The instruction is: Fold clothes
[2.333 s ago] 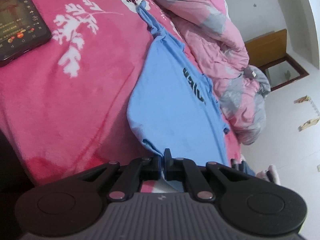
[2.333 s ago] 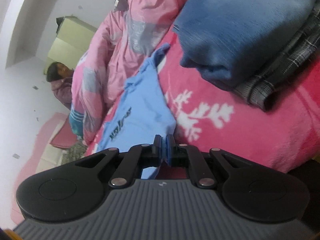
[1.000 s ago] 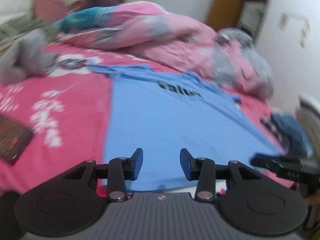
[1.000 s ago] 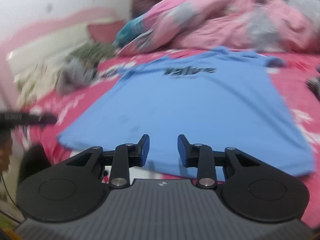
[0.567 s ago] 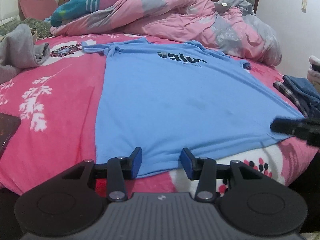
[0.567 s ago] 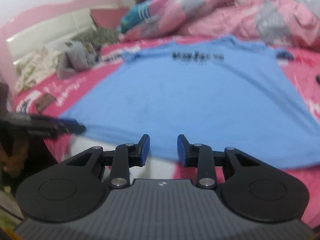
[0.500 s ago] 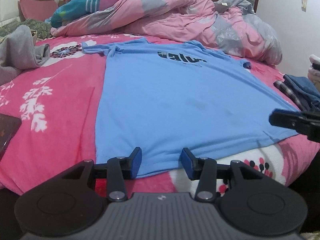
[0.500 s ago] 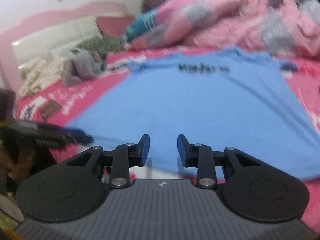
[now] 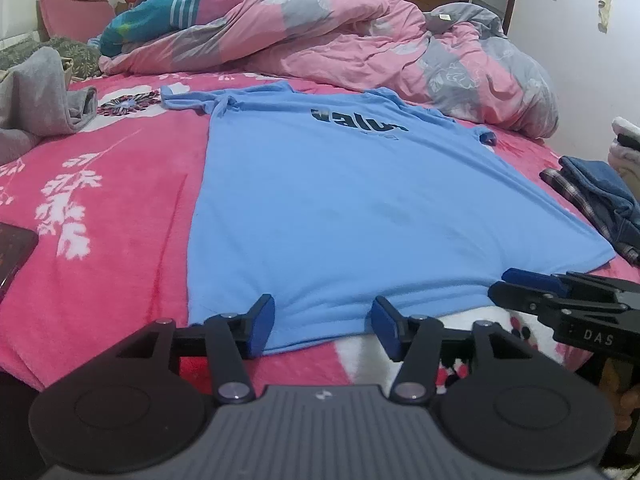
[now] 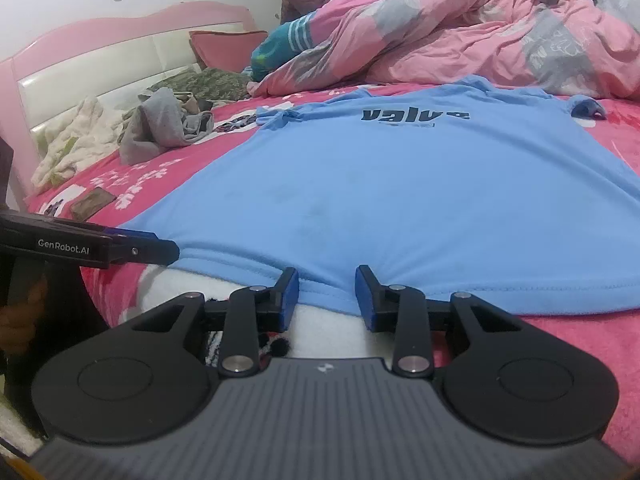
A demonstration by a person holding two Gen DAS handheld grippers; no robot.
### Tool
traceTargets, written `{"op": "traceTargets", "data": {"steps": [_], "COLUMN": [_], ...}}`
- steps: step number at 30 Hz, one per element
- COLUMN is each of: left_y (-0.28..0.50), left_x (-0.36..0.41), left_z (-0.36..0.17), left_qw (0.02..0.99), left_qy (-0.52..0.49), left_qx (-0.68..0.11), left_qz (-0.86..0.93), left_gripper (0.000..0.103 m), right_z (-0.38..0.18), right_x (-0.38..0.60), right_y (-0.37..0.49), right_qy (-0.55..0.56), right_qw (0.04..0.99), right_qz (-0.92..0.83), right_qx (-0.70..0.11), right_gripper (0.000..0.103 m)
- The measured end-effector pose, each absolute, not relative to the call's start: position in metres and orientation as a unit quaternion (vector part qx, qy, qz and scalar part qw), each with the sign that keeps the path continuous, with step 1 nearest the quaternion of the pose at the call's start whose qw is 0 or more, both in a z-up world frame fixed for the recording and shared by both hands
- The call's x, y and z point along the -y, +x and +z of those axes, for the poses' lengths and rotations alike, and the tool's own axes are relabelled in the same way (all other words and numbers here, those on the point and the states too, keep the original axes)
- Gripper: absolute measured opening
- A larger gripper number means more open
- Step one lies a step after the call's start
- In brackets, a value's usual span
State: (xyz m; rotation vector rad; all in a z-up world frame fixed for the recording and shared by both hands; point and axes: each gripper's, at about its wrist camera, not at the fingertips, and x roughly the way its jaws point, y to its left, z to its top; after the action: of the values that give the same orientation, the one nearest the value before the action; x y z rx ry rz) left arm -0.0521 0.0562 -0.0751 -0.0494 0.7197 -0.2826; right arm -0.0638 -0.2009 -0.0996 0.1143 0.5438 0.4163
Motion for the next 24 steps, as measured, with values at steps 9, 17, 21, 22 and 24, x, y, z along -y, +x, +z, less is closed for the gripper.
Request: {"op": "traceTargets", "data": {"steps": [9,17,21,22,24], "left_y": [-0.072,-0.051,-0.04,-0.041,-0.044], "left_x": [-0.058,-0.055,-0.054,-0.054,-0.054], "left_z": [-0.06,-0.055,-0.073,-0.074,-0.074], "left_qw": [0.934,0.938,0.928,0.929,0.931], "left_qy": [-0.016,-0.029,-0.029,-0.029,-0.026], "left_qx": [-0.328,-0.318,-0.349,-0.346,-0.342], "left_qz": [-0.139,-0.137,-0.124,-0.124,-0.123], "left_gripper": [0.062,0.065,0.065,0.065,0.065], "right_z": [-0.101,-0.101,-0.101,-0.101,-0.101], "right_x": [0.191,0.19,0.188,0.188,0.188], "right_y": [-0.067,-0.066,-0.067,-0.067,-0.068], "right_qy": [0.029,0.031,0.026,0.026,0.028], "right_qw": [0.942,0.939,0.94,0.94,0.94], "right_qz": [0.213,0.223,0.221,0.221,0.222], "right_qx": [-0.259,-0.259,-0.258,-0.258,-0.258], "right_gripper": [0.048,0.057,0.058,0.058,0.058]}}
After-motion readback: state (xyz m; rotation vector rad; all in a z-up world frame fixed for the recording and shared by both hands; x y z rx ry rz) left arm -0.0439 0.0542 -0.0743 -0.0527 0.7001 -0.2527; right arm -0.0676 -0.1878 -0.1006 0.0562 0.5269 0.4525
